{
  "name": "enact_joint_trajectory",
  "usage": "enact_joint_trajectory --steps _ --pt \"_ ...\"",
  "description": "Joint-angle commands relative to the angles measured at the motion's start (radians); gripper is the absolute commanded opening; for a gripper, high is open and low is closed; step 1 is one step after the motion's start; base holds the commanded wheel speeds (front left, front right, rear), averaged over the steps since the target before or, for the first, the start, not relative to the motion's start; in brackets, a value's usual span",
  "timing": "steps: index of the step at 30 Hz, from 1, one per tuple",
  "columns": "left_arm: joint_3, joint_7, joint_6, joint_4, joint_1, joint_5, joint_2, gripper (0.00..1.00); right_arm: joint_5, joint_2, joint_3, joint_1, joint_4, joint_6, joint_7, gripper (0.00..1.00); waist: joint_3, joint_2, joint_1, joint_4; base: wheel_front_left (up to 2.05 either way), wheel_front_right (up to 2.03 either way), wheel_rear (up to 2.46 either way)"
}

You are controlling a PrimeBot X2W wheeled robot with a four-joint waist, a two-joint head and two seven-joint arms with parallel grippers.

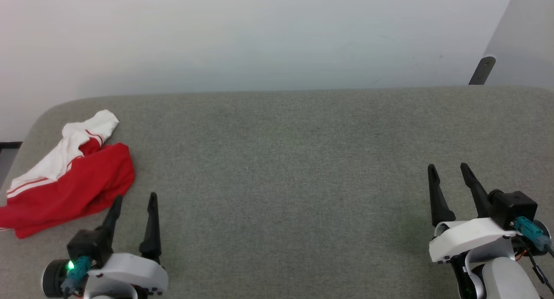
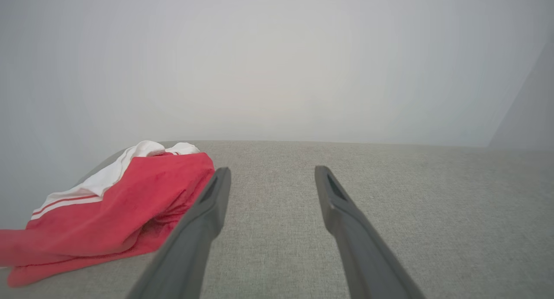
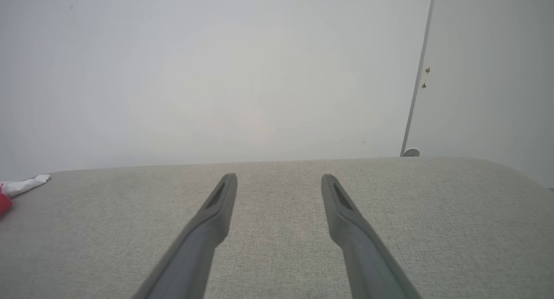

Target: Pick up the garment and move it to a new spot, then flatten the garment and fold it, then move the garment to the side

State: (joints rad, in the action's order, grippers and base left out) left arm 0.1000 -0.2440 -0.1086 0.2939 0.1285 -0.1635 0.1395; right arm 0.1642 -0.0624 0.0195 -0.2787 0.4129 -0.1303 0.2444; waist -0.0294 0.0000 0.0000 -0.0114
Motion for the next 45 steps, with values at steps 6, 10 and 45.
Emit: enact_joint_trajectory --steps 6,10,45 --pt "0.006 -0.015 -0.010 0.004 0.012 0.048 0.005 1.00 -0.045 0.001 0.000 -0.017 0.004 -0.001 0.015 1.00 0.002 0.0000 0.0000 0.001 0.00 0.00 0.00" --pt "0.009 -0.023 -0.014 0.012 0.016 0.071 0.006 1.00 -0.067 0.002 -0.001 -0.020 0.007 -0.001 0.022 1.00 0.000 0.0000 0.0000 -0.002 0.00 0.00 0.00" --pt "0.061 -0.020 0.015 0.067 -0.014 0.065 -0.050 1.00 0.065 0.011 -0.199 -0.030 0.051 -0.001 0.020 1.00 0.045 0.0000 0.0000 -0.457 0.00 0.00 0.00"
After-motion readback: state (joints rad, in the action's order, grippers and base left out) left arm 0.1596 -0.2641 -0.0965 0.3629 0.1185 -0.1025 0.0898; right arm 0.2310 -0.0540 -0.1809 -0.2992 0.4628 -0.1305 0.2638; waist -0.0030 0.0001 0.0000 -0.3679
